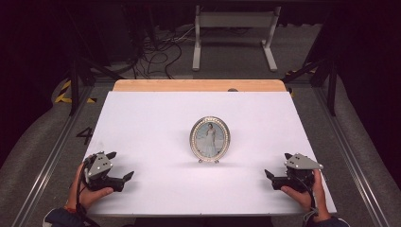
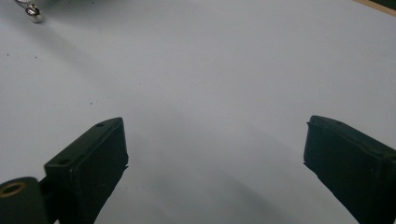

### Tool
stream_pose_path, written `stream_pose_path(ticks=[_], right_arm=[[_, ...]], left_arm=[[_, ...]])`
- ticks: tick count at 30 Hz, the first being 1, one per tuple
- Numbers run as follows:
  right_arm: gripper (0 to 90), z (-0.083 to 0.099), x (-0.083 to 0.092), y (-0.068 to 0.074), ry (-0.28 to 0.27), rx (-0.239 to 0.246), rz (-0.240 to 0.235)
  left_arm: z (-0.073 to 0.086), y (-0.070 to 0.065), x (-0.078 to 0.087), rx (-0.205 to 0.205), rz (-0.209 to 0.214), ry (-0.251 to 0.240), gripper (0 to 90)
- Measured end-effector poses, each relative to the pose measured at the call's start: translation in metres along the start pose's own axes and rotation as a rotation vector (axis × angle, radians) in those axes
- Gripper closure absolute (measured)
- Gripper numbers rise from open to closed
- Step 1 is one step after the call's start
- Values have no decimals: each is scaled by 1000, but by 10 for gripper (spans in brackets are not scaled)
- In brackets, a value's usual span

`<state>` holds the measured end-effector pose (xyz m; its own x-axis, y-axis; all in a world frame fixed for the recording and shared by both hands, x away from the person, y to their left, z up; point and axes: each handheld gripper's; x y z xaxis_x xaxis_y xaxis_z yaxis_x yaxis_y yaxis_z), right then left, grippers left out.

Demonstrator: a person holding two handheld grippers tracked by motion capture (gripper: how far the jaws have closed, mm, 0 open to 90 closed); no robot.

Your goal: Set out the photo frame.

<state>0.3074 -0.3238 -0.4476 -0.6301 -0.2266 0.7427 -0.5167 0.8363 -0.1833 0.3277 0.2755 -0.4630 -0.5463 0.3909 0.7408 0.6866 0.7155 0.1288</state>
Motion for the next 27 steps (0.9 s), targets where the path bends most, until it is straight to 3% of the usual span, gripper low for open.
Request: stream_pose_path(ticks=[17, 23, 27], right_arm=[[62, 4, -3, 3, 3, -2, 12], [62, 3, -2, 3, -1, -5, 15], [63, 4, 3, -4, -18, -22, 41]], left_arm=[[2, -4, -2, -3, 13, 5, 65], [2, -2, -4, 25, 13, 9, 65], [2, -2, -4, 32, 11, 8, 65]])
Point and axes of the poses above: each handheld gripper's, and its own axes: x roughly backward along the jaws, z roughly out of its underside, y roughly to its left, and after that the axes turned 12 degrees about y, right-handed
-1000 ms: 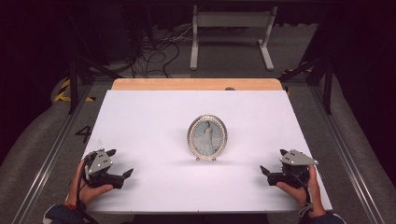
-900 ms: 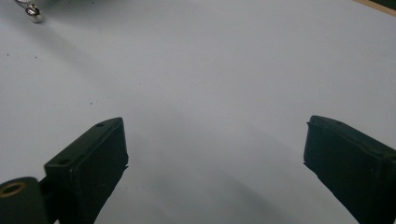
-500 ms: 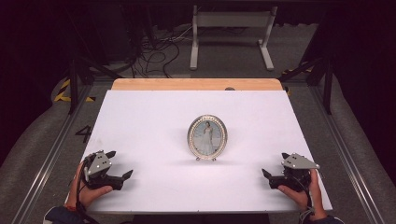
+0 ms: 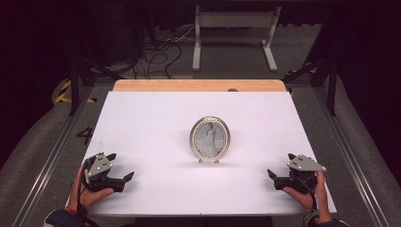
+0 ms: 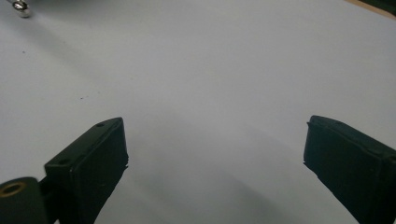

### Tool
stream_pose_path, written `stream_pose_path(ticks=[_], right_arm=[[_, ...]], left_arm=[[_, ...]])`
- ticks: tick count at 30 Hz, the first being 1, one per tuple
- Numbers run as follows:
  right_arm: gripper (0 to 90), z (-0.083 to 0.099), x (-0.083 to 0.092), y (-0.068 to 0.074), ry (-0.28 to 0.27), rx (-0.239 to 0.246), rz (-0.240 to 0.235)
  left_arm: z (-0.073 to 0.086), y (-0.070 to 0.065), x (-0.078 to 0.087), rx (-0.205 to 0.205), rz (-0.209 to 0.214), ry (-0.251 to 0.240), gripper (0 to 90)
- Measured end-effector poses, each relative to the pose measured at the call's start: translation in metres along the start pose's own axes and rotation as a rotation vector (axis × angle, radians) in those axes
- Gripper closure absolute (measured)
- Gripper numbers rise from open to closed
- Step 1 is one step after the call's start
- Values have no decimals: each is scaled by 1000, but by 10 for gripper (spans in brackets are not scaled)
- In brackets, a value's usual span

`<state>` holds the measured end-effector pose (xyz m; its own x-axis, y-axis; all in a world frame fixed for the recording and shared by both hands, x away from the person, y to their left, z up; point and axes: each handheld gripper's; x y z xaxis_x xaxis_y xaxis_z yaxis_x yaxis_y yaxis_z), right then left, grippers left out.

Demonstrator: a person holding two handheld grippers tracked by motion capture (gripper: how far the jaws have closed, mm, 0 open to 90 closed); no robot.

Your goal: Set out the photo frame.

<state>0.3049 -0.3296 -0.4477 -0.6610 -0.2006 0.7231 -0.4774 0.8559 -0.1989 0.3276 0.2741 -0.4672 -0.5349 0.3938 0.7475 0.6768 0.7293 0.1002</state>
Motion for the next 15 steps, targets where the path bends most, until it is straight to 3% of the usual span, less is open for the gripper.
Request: stream_pose_path(ticks=[4, 15], right_arm=[[66, 2, 2, -4, -8, -22, 4], [65, 1, 1, -2, -7, -5, 5]], left_arm=[[-1, -1, -1, -4, -10, 8, 65], [-2, -4, 1, -18, -26, 6, 66]])
Point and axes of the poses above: each handheld gripper's, and its own axes: x roughly backward along the jaws, z roughly out of its underside, y roughly to its left, and after that the axes turned 12 degrees about y, right-handed
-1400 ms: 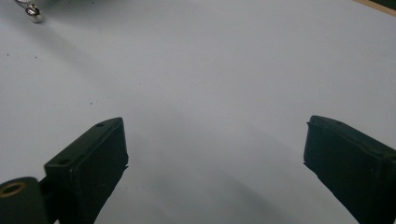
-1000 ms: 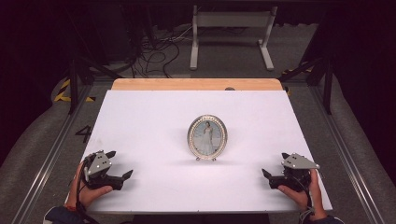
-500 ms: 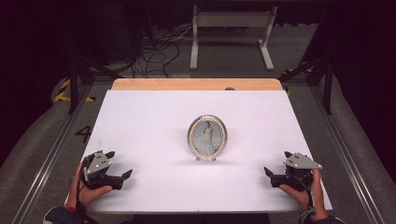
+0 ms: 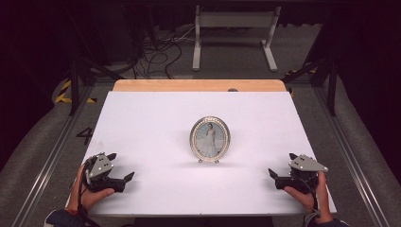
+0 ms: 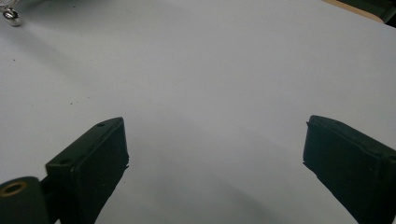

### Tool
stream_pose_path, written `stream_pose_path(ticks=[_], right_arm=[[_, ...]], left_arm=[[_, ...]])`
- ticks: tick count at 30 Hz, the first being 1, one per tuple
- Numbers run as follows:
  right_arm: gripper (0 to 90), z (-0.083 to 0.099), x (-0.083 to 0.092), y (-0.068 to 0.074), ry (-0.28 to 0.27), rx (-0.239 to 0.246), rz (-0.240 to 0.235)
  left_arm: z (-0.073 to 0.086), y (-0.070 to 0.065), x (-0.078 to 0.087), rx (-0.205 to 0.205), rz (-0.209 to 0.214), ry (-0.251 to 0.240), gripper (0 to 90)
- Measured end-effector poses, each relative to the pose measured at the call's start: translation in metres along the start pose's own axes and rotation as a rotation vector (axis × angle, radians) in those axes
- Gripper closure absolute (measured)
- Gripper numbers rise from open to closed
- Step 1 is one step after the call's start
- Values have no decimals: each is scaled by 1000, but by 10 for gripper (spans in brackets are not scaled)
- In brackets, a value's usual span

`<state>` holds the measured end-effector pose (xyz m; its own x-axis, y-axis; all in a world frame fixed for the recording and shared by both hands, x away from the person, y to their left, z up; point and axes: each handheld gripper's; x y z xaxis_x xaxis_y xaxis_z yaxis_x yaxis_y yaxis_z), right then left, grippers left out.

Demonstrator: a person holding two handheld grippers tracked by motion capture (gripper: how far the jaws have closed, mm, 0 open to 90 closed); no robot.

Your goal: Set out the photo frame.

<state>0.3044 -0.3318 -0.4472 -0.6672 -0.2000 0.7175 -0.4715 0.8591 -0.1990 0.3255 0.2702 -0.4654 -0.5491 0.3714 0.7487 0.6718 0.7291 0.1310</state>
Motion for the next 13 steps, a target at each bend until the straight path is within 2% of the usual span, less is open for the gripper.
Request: stream_pose_path(ticks=[13], right_arm=[[67, 1, 0, -1, -4, -6, 3]], left_arm=[[-3, -3, 5, -8, -33, -32, 69]])
Point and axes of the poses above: each handheld gripper's, and its own axes: x roughly backward along the jaws, z roughly out of its underside, y roughly to its left, and after that the axes turned 12 degrees about y, right-handed
